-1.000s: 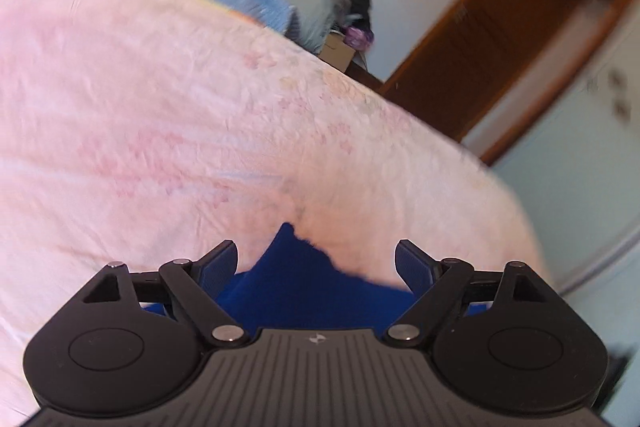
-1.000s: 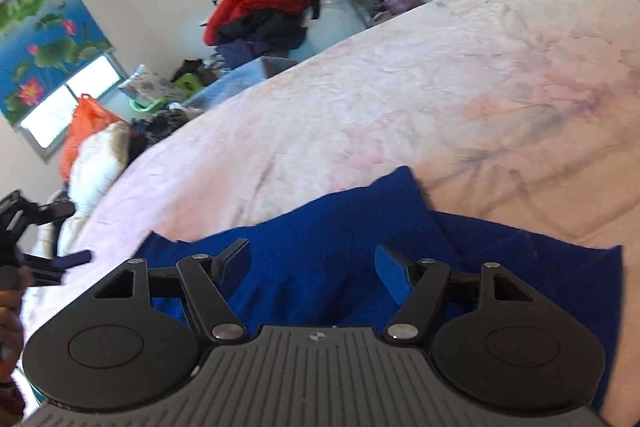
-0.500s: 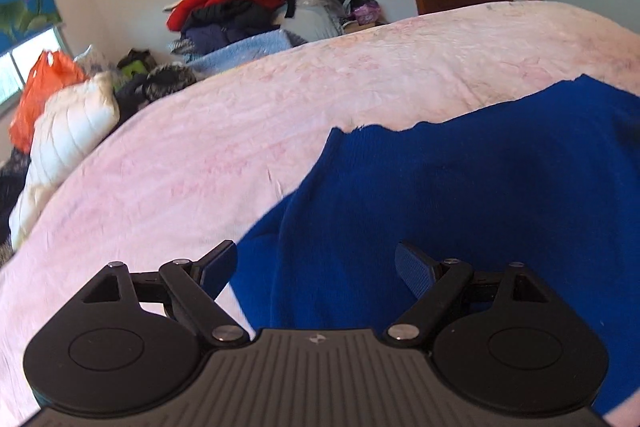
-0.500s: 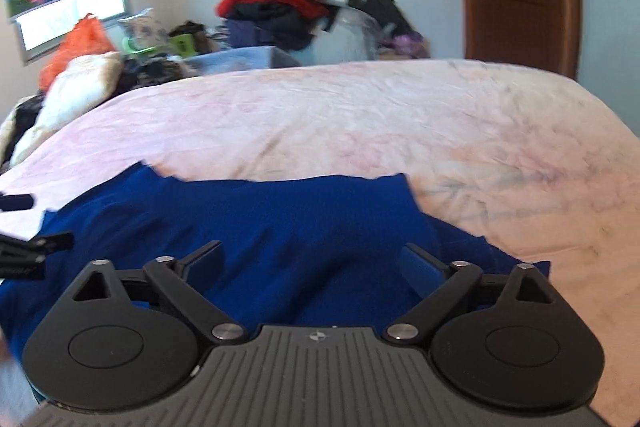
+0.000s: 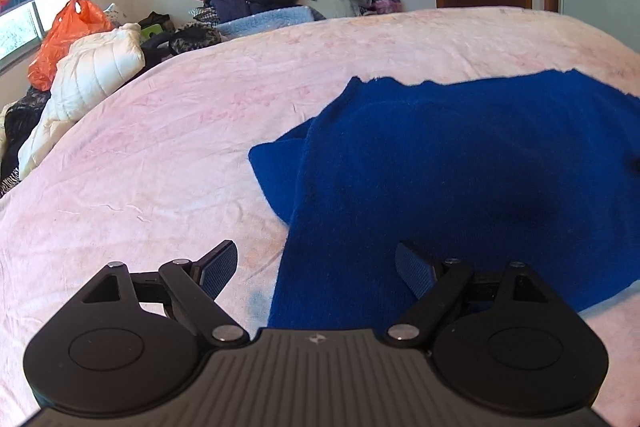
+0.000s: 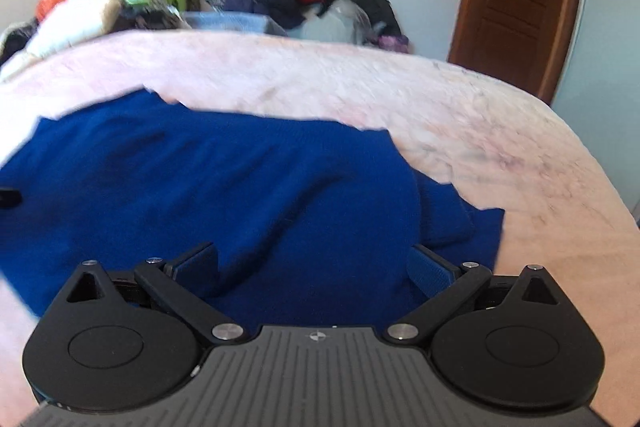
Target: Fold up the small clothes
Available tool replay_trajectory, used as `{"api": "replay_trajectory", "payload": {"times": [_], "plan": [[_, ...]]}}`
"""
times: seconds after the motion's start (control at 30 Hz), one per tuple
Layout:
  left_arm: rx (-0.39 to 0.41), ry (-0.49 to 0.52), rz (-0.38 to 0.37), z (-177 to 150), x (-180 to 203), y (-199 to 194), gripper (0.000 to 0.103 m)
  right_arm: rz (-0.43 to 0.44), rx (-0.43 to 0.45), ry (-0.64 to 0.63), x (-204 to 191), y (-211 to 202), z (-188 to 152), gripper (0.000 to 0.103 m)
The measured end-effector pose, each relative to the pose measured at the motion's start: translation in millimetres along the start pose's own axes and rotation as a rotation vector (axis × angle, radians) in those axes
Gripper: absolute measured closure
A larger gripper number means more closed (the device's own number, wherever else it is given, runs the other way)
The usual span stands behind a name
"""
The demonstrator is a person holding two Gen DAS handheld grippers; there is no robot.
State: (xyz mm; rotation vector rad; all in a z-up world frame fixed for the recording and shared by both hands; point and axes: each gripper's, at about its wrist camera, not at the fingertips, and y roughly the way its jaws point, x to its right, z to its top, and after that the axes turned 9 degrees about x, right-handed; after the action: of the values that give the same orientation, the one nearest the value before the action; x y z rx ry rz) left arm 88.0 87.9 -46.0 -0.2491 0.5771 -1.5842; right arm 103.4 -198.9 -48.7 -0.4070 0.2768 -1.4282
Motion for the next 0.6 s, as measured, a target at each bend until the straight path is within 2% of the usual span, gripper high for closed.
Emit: {"api": "replay_trajectory", "payload": {"times": [0.1, 0.2, 0.3, 0.5, 0.6], "plan": [[-0.008, 0.007, 0.009, -3, 5, -4, 0.016, 0.118, -0.034, -0.064, -24, -5, -7, 0.001], [-0.02, 0.005, 0.01, -8, 8, -6, 0.016, 0.103, -0.097, -0.159, -38, 1, -21, 0.001], [-0.028, -0.004, 0.016, -10, 10, -8, 0.016, 0.105, -0.099, -0.088, -29, -4, -20, 0.001], [-0.041, -0.016, 0.017, -12, 9, -10, 0.016, 0.096, -0.088, -0.104, -36, -12, -26, 0.001], [-0.043, -0.014, 0.017, -13, 9, -11, 0.016, 0.103, -0.093, -0.071, -31, -9, -29, 0.0]]}}
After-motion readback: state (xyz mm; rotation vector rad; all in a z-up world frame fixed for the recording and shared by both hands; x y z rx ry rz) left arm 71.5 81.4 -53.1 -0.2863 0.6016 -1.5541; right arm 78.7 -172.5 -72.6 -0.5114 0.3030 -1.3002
